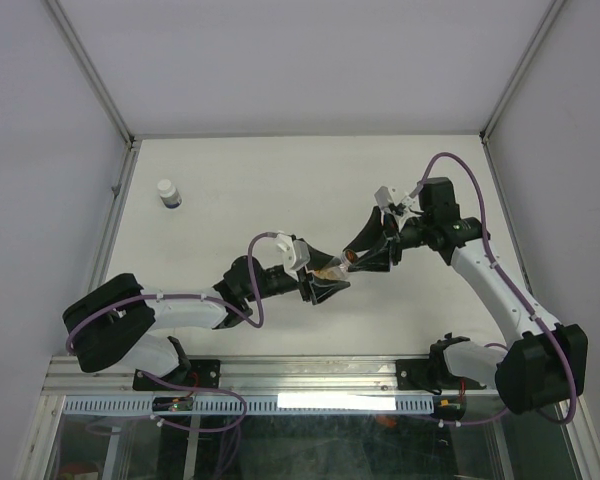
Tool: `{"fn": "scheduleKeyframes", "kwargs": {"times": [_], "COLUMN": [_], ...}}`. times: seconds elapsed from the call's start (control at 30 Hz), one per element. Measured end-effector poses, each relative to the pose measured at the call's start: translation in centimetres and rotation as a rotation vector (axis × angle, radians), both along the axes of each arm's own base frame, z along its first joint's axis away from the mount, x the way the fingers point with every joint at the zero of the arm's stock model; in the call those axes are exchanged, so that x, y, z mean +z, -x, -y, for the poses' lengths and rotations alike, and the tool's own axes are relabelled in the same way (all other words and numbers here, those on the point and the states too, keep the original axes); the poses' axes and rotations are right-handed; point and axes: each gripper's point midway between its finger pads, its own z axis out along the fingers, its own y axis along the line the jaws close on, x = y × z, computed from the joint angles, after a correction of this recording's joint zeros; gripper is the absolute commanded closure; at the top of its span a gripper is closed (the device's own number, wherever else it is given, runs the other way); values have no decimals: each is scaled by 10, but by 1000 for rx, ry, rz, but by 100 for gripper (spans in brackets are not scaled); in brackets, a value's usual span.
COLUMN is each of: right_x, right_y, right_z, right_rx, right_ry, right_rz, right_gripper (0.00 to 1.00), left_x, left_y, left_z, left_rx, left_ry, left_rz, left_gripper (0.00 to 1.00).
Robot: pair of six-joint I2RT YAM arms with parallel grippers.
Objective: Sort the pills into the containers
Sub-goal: Unscrew the lid of the pill bottle.
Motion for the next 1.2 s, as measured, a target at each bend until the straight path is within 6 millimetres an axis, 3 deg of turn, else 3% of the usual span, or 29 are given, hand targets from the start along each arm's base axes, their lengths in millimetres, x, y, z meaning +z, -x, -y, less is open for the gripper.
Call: {"fn": "scheduleKeyframes", "kwargs": {"times": [0.07, 0.13, 0.17, 0.23, 0.3, 0.53, 0.87, 1.2], "right_x": [0, 0, 0, -1, -4, -1, -26, -41], "right_y": [0, 0, 0, -1, -2, -13, -16, -12], "right_z": [0, 0, 0, 0, 1, 8, 14, 12], "right_rx": [-1, -2, -4, -12, -28, -112, -137, -124], "right_ry": [0, 2, 3, 12, 33, 127, 218, 271], "right_rz": [-3, -7, -9, -14, -27, -1, -94, -155], "right_gripper": [95, 66, 44, 21, 13, 10, 14, 27], "left_x": [1, 0, 0, -1, -7, -31, -30, -35], "left_y": [0, 0, 0, -1, -2, -9, -9, -6], "left_z": [0, 0, 0, 0, 0, -8, -10, -10], "left_rx": [0, -1, -2, -1, -10, -28, -95, -131], "left_ry": [2, 2, 1, -6, -35, -218, -327, -367], "left_rz": [-1, -6, -8, -14, -28, -98, -164, -169], "left_gripper": [100, 100, 100, 100, 100, 100, 100, 100]}}
